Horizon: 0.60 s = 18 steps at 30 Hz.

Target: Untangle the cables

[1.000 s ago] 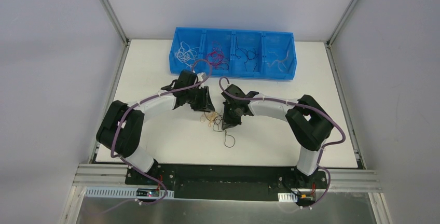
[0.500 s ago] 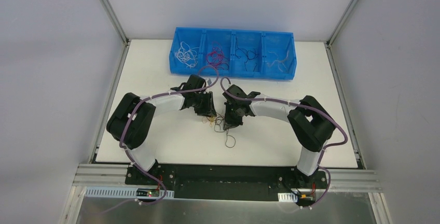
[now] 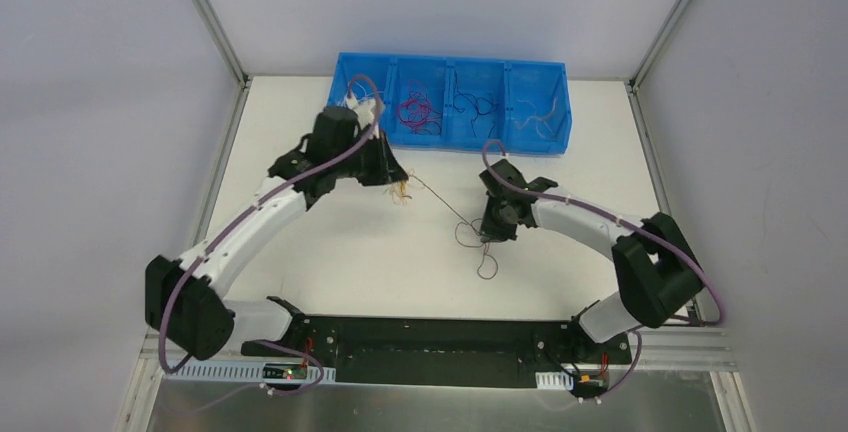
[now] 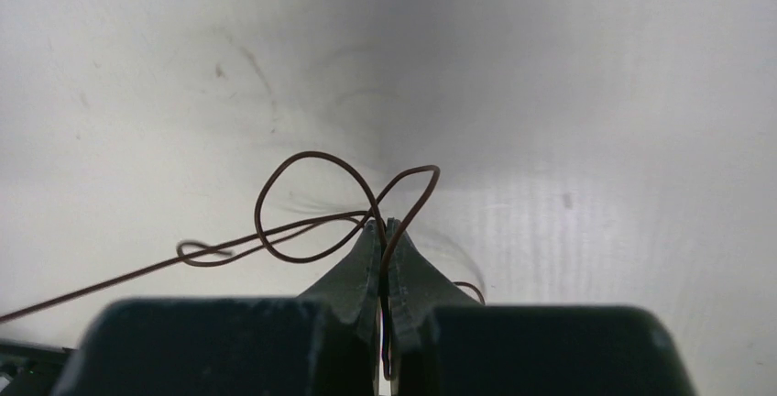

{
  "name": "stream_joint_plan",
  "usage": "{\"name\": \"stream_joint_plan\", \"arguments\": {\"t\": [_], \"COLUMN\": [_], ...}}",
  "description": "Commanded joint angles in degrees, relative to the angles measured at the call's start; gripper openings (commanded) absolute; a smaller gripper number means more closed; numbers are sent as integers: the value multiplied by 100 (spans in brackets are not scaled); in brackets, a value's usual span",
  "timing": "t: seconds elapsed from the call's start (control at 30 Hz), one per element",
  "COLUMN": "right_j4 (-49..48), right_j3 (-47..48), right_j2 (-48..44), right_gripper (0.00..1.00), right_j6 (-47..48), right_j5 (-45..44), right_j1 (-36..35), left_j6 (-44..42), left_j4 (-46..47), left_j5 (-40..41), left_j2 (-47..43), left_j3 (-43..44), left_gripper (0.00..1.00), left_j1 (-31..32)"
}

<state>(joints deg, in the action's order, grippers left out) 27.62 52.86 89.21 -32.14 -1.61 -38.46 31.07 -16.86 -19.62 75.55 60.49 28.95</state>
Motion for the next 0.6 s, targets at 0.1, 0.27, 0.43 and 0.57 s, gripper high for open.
{"name": "stream_joint_plan", "arguments": {"t": [0.1,0.27,0.43,0.57], "right_j4": [642,771,822,876], "right_j3": [-471,-574,-627,-649], "right_j2": [-1031,-1315,-1457,-1669], "right_gripper": [0,0,0,0], "right_j6": [96,313,450,521], "right_j5": [-539,-457,-365,-304], "right_j1": [799,1239,1584,1821], "left_j6": [11,164,70,179], "left_j4": [-966,-1032,-1307,-1325], "left_j5": [135,36,98,-85], "left_j2": [-802,-1165,-1158,-1154], "left_j3": [1128,1226,1350,1194], "left_gripper": [0,0,0,0], "left_j1": [-687,-1457,-1864,-2171]}}
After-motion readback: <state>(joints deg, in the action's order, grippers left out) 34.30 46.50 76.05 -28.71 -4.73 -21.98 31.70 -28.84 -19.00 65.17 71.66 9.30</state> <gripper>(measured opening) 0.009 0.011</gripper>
